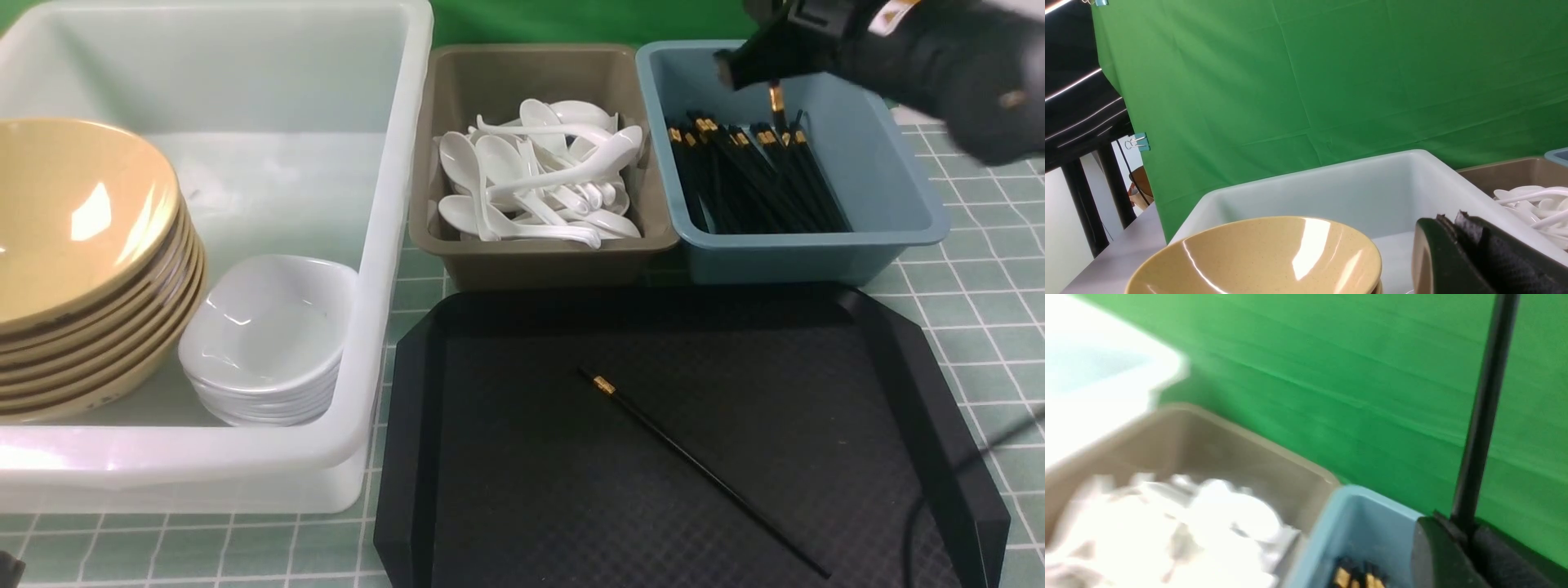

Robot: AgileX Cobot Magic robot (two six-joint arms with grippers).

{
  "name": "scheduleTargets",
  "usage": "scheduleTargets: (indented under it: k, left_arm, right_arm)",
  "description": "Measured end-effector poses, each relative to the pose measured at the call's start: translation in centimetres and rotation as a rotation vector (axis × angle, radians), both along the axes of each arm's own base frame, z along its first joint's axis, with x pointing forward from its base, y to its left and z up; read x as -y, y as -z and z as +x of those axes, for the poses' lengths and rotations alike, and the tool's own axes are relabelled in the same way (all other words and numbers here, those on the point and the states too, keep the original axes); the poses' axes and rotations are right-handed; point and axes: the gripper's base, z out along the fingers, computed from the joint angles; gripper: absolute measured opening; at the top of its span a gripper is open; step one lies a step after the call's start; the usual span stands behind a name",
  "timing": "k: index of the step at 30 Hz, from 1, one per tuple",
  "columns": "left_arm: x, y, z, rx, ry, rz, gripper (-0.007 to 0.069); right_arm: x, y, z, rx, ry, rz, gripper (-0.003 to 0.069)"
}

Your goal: On blue table put chopsticks spoon bowls plates into blue grey white boxes.

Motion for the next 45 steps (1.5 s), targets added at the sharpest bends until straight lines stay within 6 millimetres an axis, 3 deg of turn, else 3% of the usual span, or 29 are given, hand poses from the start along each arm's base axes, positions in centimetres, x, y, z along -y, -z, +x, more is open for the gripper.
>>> scheduleTargets:
  k: [4,5,7,10,16,17,19,20,23,27,33,36,41,43,45]
  left_arm:
    - [0.0,0.0,0.0,0.0,0.0,0.0,0.0005]
    - [0.0,0.0,0.0,0.0,0.0,0.0,0.0005]
    - [0.0,0.0,0.0,-0.001,0.0,0.0,0.0005]
    - [0.0,0.0,0.0,-0.001,0.0,0.0,0.0005]
    - [0.0,0.0,0.0,0.0,0.0,0.0,0.0005]
    - [0.0,0.0,0.0,0.0,0.0,0.0,0.0005]
    - [0.0,0.0,0.0,0.0,0.0,0.0,0.0005]
    - [0.0,0.0,0.0,0.0,0.0,0.0,0.0005]
    - [0.0,0.0,0.0,0.0,0.0,0.0,0.0005]
    - [0.0,0.0,0.0,0.0,0.0,0.0,0.0005]
    - [0.0,0.0,0.0,0.0,0.0,0.0,0.0005]
    - [0.0,0.0,0.0,0.0,0.0,-0.001,0.0005]
    - [0.0,0.0,0.0,0.0,0.0,-0.002,0.0005]
    - [0.0,0.0,0.0,0.0,0.0,-0.002,0.0005]
    - [0.0,0.0,0.0,-0.001,0.0,-0.001,0.0005]
  right_arm:
    - [0.2,3.2,2.0,-0.13,0.009,-0.028,0.0132]
    - [0.2,4.7,2.5,-0.219,0.004,-0.044,0.0179]
    - [0.3,5.4,2.4,-0.291,-0.003,-0.056,0.0246]
    - [0.4,4.7,1.5,-0.385,-0.019,-0.066,0.0305]
    - [0.3,3.2,-1.9,-0.657,-0.03,-0.042,0.0322]
    - [-0.1,3.4,-4.0,-0.822,-0.058,-0.081,0.0321]
    - [-0.7,4.3,-5.6,-0.948,-0.083,-0.119,0.0316]
    - [-1.6,5.9,-7.3,-1.052,-0.109,-0.16,0.0307]
    - [-3.5,9.2,-10.2,-1.149,-0.169,-0.241,0.029]
    - [-5.6,12.1,-12.3,-1.125,-0.238,-0.299,0.0284]
    - [-6.9,13.4,-11.9,-1.046,-0.287,-0.326,0.0278]
    - [-7.3,14.3,-11.1,-0.999,-0.331,-0.376,0.0223]
    - [-7.4,14.0,-11.2,-0.999,-0.357,-0.405,0.0076]
    - [-7.6,13.8,-11.5,-1.021,-0.369,-0.412,0.0067]
    - [-7.8,12.2,-12.9,-1.062,-0.408,-0.442,0.0067]
